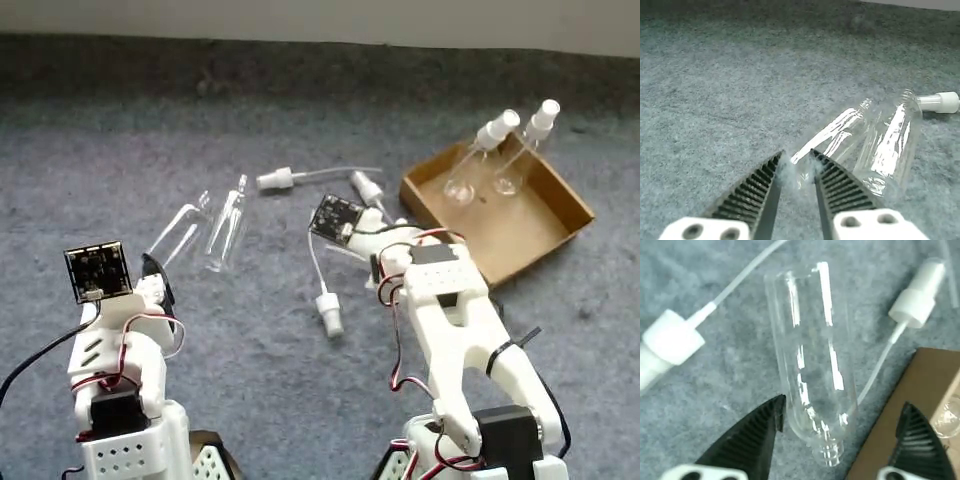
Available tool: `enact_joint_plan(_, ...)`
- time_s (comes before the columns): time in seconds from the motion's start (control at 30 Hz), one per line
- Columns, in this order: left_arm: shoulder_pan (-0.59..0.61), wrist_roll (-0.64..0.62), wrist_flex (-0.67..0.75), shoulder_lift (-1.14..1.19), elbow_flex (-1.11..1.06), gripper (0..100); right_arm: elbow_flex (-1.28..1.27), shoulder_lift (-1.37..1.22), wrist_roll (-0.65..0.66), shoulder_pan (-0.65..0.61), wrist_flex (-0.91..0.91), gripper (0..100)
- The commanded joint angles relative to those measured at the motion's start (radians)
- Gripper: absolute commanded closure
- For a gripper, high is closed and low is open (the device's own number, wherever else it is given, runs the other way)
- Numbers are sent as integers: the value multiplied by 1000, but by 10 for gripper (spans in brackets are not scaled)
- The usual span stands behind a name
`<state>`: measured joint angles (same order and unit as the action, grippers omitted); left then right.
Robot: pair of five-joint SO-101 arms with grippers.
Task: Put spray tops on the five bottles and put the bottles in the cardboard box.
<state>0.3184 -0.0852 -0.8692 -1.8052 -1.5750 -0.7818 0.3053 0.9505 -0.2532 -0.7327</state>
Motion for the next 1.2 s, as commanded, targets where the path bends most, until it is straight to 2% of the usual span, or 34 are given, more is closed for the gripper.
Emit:
enact_joint_plan(0.0,-22,8,20,-10,8,950,177,16,-75,8,-147,687)
enact_joint_plan(0.2,-24,8,20,-10,8,950,404,16,-241,2,-355,687)
enact_joint_plan(0.47,-24,8,20,-10,8,950,544,15,-824,-87,-438,687)
enact_joint_plan(0.53,-24,8,20,-10,8,950,547,15,-916,-113,-440,687)
enact_joint_plan(0.83,-24,8,20,-10,8,950,544,7,-961,-170,-556,688)
enact_joint_plan(0.93,-25,8,20,-10,8,950,542,5,-1154,-165,-495,688)
enact_joint_plan(1.07,-25,8,20,-10,8,950,542,4,-1501,-151,-441,688)
enact_joint_plan(1.17,-25,8,18,-10,8,950,542,2,-1663,-150,-417,688)
